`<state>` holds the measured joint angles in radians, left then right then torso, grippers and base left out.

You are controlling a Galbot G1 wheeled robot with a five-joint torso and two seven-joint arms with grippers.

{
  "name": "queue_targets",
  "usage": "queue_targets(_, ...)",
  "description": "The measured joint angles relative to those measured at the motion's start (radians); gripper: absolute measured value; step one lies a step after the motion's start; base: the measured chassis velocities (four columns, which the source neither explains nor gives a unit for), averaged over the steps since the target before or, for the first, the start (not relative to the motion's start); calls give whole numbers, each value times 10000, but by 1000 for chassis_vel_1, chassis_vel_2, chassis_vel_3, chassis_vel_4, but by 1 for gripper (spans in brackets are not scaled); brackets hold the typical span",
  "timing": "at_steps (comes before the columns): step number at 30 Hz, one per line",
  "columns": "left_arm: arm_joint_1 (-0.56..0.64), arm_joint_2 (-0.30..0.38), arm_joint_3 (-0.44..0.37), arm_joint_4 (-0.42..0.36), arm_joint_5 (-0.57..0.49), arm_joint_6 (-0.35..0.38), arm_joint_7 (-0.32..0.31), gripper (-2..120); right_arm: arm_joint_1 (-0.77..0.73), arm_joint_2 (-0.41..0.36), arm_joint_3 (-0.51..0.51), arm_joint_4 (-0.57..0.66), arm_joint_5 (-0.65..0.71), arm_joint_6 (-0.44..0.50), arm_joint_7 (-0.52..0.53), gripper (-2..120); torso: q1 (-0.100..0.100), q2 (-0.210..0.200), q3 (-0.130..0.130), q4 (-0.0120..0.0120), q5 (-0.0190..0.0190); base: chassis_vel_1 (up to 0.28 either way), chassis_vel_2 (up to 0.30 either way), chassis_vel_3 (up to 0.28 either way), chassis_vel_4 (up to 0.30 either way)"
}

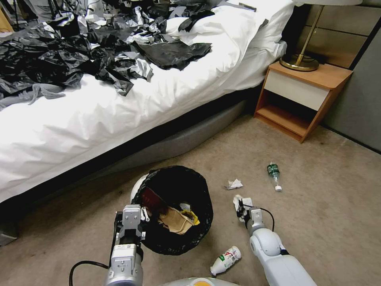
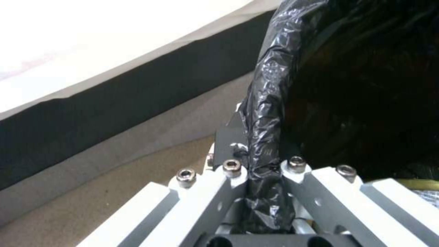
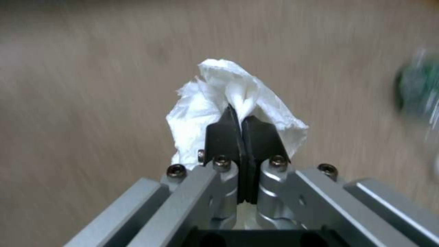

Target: Pick up the trash bin, then pick up the garbage from the floor and place it into the trash bin.

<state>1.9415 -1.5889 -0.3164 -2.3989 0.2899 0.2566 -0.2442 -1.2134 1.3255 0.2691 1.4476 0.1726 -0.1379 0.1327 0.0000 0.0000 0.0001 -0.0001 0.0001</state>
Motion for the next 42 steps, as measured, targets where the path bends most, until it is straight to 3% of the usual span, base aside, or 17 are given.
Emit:
queue_targets(1, -6, -6, 15, 32, 2, 0, 9, 0, -192, -43, -31, 899, -108, 537, 11, 0, 0, 0, 0, -1, -2, 0, 0, 0, 0)
queue_targets(3, -12, -9, 18, 47, 2, 0, 13, 0, -238, -42, -42, 1214, -239, 965, -19, 0, -1, 0, 0, -1, -2, 0, 0, 0, 0)
queue_targets(6, -36, -1, 13, 123, 3, 3, 41, 0, -371, -23, -64, 2797, -983, 3420, -809, 0, 0, 0, -1, 4, -2, 0, 0, 0, 0)
queue_targets(7, -36, -1, 13, 123, 3, 3, 41, 0, -371, -23, -64, 2797, -983, 3420, -809, 0, 0, 0, -1, 4, -2, 0, 0, 0, 0)
queue_targets(10, -40, 16, 3, 159, 8, 8, 66, 0, -760, -193, -305, 4653, -916, 4718, -2375, 0, 0, 0, -1, 2, -3, 0, 0, 0, 0)
queue_targets(14, -43, 34, 20, 186, 5, 10, 68, 0, -1291, -427, -550, 5781, -763, 5481, -3881, 0, 0, 0, -1, 0, -1, 0, 0, 0, 0)
queue_targets(21, -68, 77, 17, 200, -45, 14, 69, 0, -2044, -889, -1035, 6116, -906, 6030, -4666, 0, 0, 0, -2, -1, -2, 0, 0, 0, 0)
queue_targets(32, -108, 113, 35, 211, -97, 40, 70, 0, -2260, -946, -1670, 4716, -1362, 6099, -4737, 1, 0, 0, -1, 1, -2, 0, 0, 0, 0)
queue_targets(42, -125, 118, 57, 190, -114, 46, 69, 0, -2111, -883, -1696, 4250, -1441, 5957, -4543, 37, 0, 0, -1, 1, -1, 0, 0, 0, 0)
